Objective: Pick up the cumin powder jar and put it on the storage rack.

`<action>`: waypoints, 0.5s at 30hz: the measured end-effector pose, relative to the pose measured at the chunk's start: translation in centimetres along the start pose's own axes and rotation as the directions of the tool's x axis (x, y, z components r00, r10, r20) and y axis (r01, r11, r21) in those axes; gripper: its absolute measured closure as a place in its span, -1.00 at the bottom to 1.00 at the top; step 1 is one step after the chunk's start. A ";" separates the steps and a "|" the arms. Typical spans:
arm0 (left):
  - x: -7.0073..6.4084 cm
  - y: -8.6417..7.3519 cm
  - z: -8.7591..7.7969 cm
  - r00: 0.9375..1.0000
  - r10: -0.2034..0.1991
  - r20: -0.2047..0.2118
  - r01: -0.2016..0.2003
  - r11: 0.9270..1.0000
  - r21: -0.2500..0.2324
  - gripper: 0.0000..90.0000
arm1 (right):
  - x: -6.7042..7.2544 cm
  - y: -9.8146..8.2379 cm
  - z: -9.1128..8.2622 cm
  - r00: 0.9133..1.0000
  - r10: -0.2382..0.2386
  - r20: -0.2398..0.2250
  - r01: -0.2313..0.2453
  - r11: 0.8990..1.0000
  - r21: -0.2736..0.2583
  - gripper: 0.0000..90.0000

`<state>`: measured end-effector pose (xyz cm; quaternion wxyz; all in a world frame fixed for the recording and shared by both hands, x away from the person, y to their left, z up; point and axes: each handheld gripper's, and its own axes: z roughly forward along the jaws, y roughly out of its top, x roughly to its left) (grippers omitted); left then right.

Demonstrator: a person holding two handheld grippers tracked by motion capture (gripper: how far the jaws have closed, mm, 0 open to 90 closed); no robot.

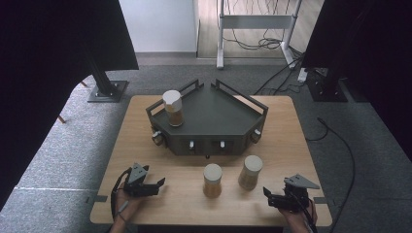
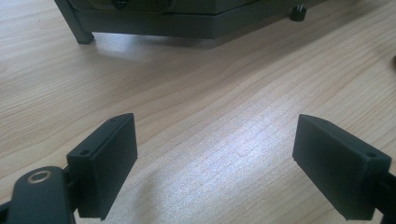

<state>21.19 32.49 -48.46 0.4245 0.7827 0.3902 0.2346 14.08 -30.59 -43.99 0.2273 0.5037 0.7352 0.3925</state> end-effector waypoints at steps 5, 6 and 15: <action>0.0 0.0 0.0 1.000 0.000 -0.002 0.000 1.000 -0.001 -0.70 | 1.3 0.2 -1.1 0.999 -0.032 -0.017 0.033 0.999 0.005 -0.84; 0.0 0.0 0.0 1.000 -0.001 -0.002 0.001 1.000 -0.001 -0.70 | 1.5 0.2 -1.3 0.999 -0.035 -0.025 0.035 0.999 0.006 -0.84; 0.0 0.0 0.0 1.000 0.000 0.002 0.000 1.000 0.000 -0.71 | 3.8 0.5 -2.3 0.994 -0.086 -0.066 0.086 0.996 -0.001 -0.85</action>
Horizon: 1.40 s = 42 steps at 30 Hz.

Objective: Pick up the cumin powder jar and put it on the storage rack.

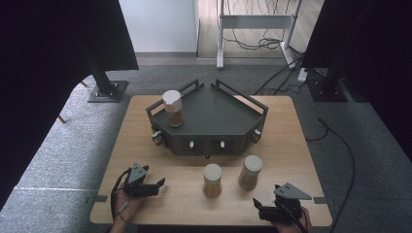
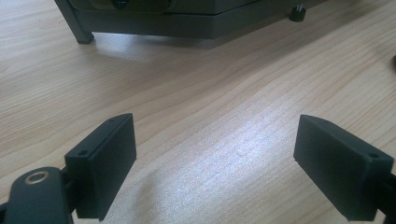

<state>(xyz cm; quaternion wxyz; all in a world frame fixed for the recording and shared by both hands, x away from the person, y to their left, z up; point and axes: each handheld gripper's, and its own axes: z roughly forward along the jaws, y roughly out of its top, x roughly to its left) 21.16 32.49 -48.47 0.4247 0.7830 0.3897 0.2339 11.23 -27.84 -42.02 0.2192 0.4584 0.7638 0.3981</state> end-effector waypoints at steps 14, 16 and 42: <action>-0.1 0.0 0.0 1.000 0.003 0.003 -0.003 1.000 -0.002 -0.71 | 2.8 1.4 0.9 0.994 -0.067 -0.088 0.065 0.998 -0.020 -0.85; -0.1 0.0 0.0 1.000 0.004 0.003 -0.004 1.000 -0.001 -0.71 | 3.1 1.6 1.2 0.993 -0.073 -0.092 0.071 0.997 -0.026 -0.85; -0.1 0.2 0.1 1.000 0.019 0.005 -0.019 1.000 0.015 -0.71 | 5.4 3.0 4.6 0.988 -0.082 -0.134 0.069 0.993 -0.100 -0.85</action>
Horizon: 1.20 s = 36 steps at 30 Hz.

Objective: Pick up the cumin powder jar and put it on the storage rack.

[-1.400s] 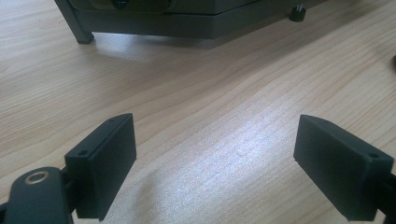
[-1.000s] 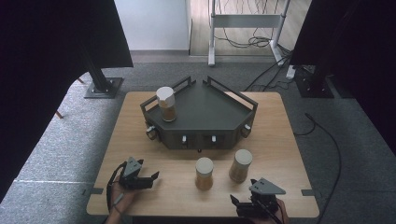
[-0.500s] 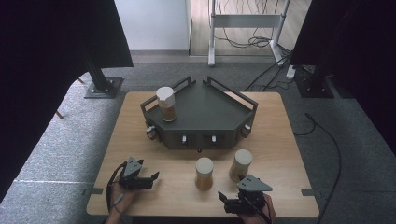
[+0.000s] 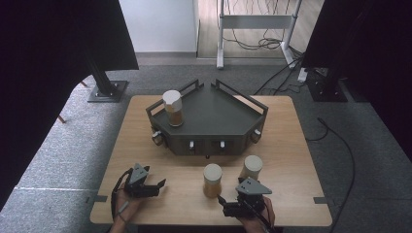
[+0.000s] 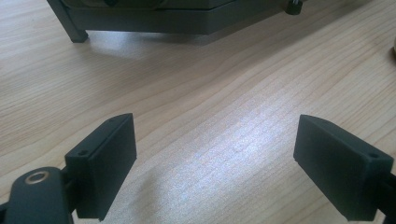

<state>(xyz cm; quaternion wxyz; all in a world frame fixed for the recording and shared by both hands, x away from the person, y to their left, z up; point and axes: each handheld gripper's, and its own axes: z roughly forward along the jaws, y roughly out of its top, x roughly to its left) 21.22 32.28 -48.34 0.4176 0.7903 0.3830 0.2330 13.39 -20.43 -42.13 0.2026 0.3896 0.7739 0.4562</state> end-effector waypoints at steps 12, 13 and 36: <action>0.0 0.1 0.0 1.000 0.003 0.005 -0.003 1.000 0.003 -0.70 | 0.4 0.8 1.8 1.000 -0.001 -0.017 0.000 1.000 -0.023 -0.85; 0.0 0.1 0.0 1.000 0.003 0.005 -0.003 1.000 0.003 -0.70 | 0.5 0.8 2.0 1.000 -0.001 -0.013 0.001 1.000 -0.026 -0.85; 0.1 0.1 0.0 1.000 0.006 0.010 -0.006 1.000 0.009 -0.70 | 1.9 1.4 5.0 1.000 -0.007 0.030 0.010 0.995 -0.095 -0.58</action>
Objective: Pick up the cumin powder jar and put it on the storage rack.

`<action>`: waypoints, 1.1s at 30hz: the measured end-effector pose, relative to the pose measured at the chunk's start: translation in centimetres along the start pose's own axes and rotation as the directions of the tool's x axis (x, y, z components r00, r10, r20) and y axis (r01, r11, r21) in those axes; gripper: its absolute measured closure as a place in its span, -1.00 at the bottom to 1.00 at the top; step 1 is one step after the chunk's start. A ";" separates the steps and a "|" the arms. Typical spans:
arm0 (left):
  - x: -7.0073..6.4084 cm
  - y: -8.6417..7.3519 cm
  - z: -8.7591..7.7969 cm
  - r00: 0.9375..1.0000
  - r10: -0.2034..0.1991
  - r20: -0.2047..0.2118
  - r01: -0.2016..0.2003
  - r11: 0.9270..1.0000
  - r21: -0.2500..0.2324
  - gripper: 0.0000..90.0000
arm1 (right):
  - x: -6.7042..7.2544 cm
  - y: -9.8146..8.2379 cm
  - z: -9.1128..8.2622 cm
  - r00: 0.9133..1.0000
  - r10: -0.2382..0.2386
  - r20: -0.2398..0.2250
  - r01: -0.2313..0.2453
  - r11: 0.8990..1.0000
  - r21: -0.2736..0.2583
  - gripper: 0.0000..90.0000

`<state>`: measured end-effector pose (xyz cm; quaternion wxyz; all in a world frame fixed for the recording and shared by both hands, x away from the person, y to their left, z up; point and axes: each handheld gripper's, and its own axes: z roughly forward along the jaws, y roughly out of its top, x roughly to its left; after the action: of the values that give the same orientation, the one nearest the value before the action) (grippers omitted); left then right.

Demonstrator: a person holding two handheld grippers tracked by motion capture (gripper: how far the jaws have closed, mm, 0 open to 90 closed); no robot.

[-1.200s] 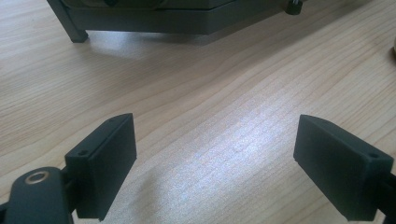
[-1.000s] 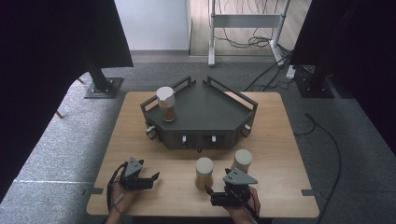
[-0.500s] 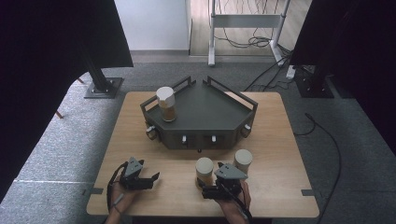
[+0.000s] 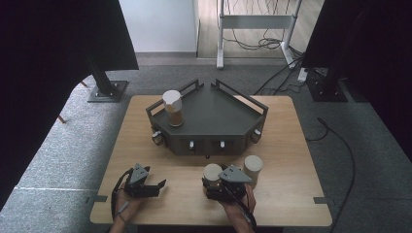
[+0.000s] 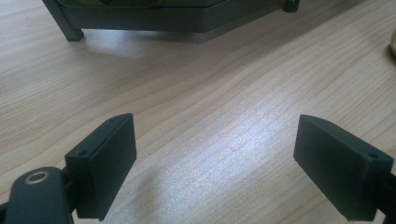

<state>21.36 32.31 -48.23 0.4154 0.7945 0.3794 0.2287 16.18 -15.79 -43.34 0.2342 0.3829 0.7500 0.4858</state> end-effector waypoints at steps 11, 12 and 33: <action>0.0 0.0 0.0 1.000 0.004 -0.001 -0.004 1.000 0.003 -0.71 | 1.0 -0.7 0.1 0.999 -0.013 0.031 0.014 0.999 -0.043 -0.28; 0.0 0.0 0.0 1.000 0.005 -0.001 -0.005 1.000 0.004 -0.70 | 1.1 -0.7 0.1 0.999 -0.010 0.032 0.012 0.999 -0.044 -0.28; -0.1 0.1 0.1 1.000 0.009 0.000 -0.009 1.000 0.006 -0.70 | 0.9 1.0 -0.7 1.000 -0.017 0.027 0.018 0.999 -0.042 -0.27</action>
<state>21.37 32.17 -48.18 0.4122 0.7974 0.3763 0.2294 15.49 -15.26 -42.11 0.2562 0.3778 0.7396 0.4945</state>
